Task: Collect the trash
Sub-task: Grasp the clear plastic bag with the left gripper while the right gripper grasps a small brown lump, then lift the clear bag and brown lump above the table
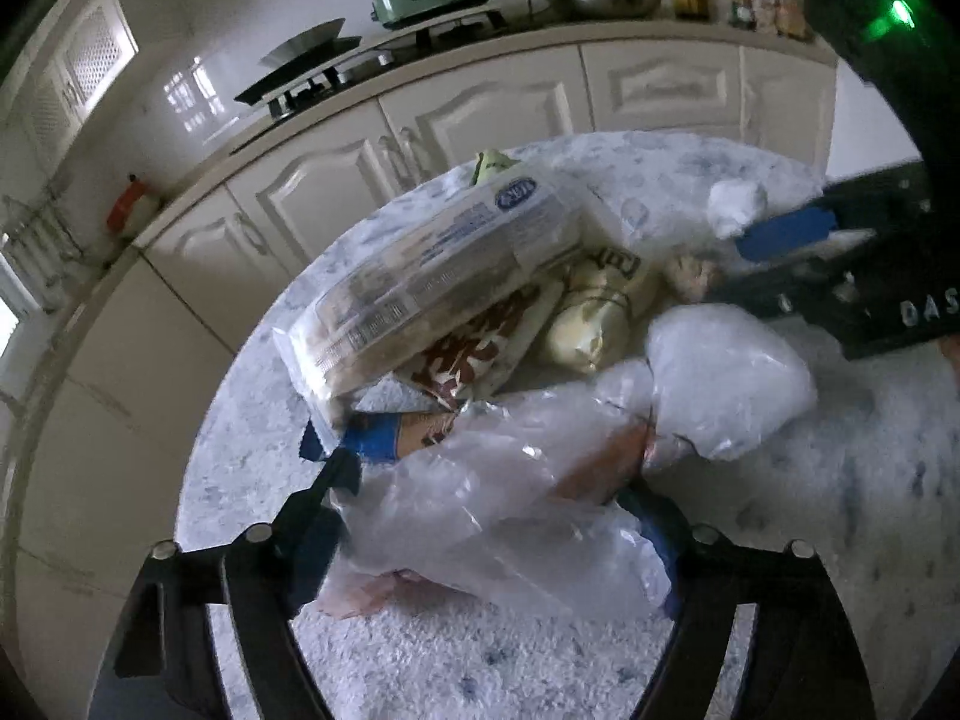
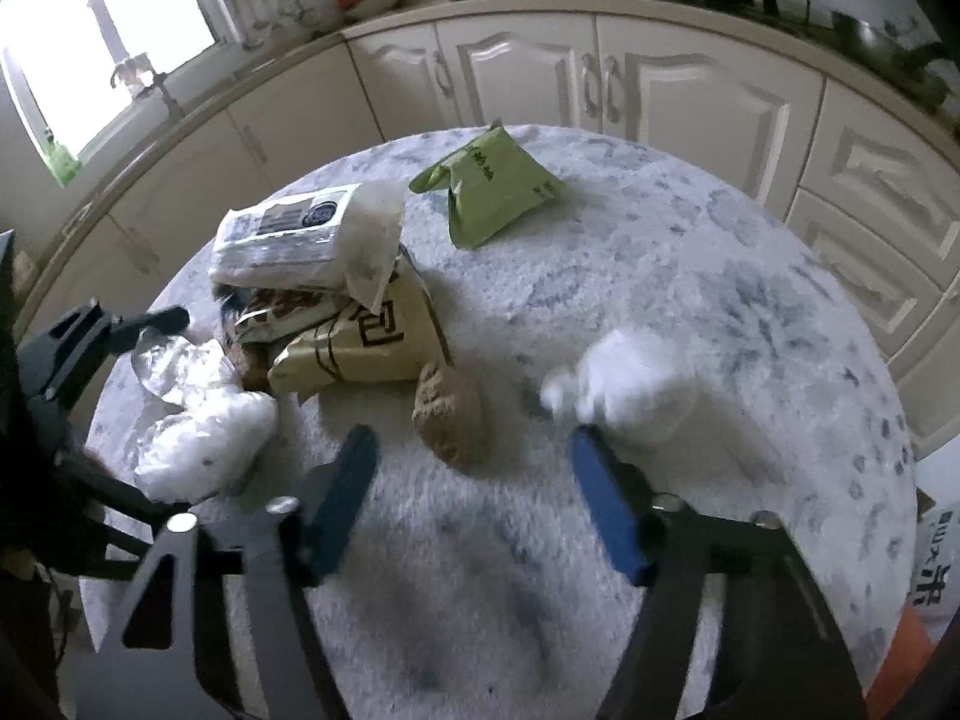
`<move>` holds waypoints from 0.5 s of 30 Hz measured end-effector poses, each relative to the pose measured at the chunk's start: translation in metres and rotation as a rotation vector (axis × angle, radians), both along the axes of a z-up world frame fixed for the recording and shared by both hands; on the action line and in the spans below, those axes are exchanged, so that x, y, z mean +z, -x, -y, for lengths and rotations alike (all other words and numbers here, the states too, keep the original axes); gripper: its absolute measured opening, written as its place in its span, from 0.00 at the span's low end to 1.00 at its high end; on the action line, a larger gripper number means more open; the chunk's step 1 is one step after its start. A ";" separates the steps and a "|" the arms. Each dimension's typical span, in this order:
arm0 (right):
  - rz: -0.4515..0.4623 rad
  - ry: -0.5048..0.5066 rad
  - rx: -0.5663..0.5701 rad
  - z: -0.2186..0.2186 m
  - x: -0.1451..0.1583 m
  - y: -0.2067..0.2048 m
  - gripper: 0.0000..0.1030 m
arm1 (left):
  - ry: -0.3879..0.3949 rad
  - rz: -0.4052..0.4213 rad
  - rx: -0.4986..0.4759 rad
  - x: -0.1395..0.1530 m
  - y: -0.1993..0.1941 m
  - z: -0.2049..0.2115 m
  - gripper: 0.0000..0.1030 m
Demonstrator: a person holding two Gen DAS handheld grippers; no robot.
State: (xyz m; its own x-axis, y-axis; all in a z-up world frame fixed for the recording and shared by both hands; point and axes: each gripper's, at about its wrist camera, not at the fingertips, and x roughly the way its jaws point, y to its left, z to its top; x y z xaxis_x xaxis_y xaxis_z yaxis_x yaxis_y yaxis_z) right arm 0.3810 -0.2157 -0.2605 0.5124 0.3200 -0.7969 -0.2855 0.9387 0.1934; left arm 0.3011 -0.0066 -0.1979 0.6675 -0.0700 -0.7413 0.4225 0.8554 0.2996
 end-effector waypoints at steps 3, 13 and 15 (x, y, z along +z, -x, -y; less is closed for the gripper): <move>0.028 0.037 0.027 -0.010 -0.003 -0.005 0.59 | -0.005 -0.001 0.001 -0.005 0.002 0.008 0.71; 0.098 0.104 0.048 -0.018 -0.007 0.002 0.32 | -0.071 0.039 -0.051 -0.007 0.024 0.030 0.72; 0.091 0.085 0.046 -0.015 -0.006 0.005 0.23 | -0.007 0.012 -0.050 -0.009 0.023 0.029 0.55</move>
